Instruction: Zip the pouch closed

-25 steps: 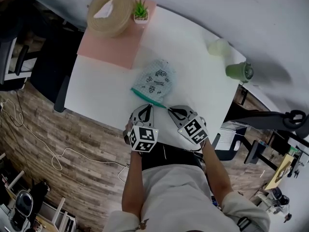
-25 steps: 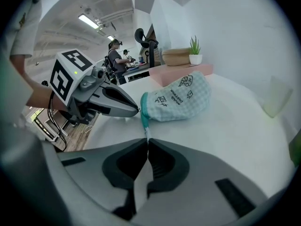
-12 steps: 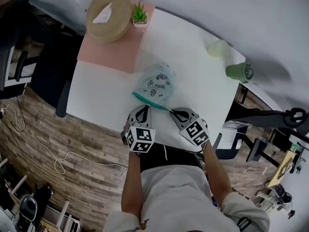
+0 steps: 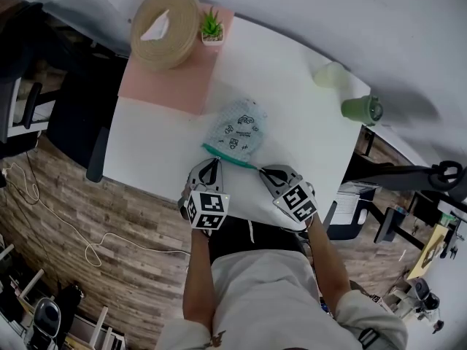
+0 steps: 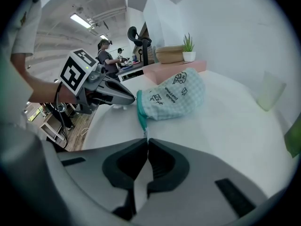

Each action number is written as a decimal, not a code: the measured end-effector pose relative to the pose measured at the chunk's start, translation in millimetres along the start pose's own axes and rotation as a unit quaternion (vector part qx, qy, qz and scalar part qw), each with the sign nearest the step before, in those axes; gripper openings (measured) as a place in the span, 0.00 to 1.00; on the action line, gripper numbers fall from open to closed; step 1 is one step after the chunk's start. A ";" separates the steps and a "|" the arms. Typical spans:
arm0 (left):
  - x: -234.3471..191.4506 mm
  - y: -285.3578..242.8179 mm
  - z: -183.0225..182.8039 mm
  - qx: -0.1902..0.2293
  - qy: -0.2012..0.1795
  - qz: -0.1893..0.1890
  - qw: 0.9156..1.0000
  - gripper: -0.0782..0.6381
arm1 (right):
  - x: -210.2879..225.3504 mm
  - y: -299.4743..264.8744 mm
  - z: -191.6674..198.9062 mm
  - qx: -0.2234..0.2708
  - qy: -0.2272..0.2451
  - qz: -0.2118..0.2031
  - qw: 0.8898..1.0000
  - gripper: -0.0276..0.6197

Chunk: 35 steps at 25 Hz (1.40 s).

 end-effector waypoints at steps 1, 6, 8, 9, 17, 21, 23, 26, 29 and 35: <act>-3.2 -0.4 0.1 0.000 0.003 -0.003 1.000 0.11 | 0.2 0.0 -0.2 0.000 -0.001 0.001 1.000 0.05; -15.2 -1.2 -0.9 -0.001 0.004 -0.009 1.000 0.11 | 0.1 0.7 0.6 -0.003 -0.006 0.007 1.000 0.05; -20.6 -1.5 0.0 -0.001 0.007 -0.012 1.000 0.11 | 0.6 0.8 1.1 -0.004 -0.008 0.010 1.000 0.05; -23.4 -1.9 0.2 -0.001 0.008 -0.013 1.000 0.11 | 1.0 0.8 1.1 -0.005 -0.009 0.012 1.000 0.05; -36.8 -3.1 0.1 -0.001 0.001 -0.017 1.000 0.11 | -1.5 0.3 -3.1 -0.002 -0.014 0.021 1.000 0.05; -37.6 -4.6 1.8 0.000 -0.001 -0.012 1.000 0.11 | -1.8 -0.8 -4.9 -0.003 -0.015 0.033 0.999 0.05; -38.5 -5.9 3.5 -0.001 0.001 -0.007 1.000 0.11 | -1.8 -2.3 -5.7 -0.006 -0.014 0.040 0.999 0.05; -40.1 -6.1 5.5 0.002 0.003 -0.003 1.000 0.11 | -4.4 -5.6 -5.7 -0.008 -0.013 0.052 0.999 0.06; -40.7 -5.6 6.9 0.007 0.010 -0.005 1.000 0.12 | -6.5 -8.0 -3.9 -0.008 -0.010 0.062 0.998 0.08; -42.1 4.7 8.5 0.018 0.024 -0.015 0.999 0.24 | -14.0 -6.9 -7.5 0.006 -0.001 0.067 0.998 0.18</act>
Point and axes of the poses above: the fingertips, and each gripper's own axes: y backward along the fingers, x to its right, z out of its underside, the point moved 6 cm from there along y, backward along the fingers, and after that the axes turned 11 degrees about -z, right-handed, at the moved point
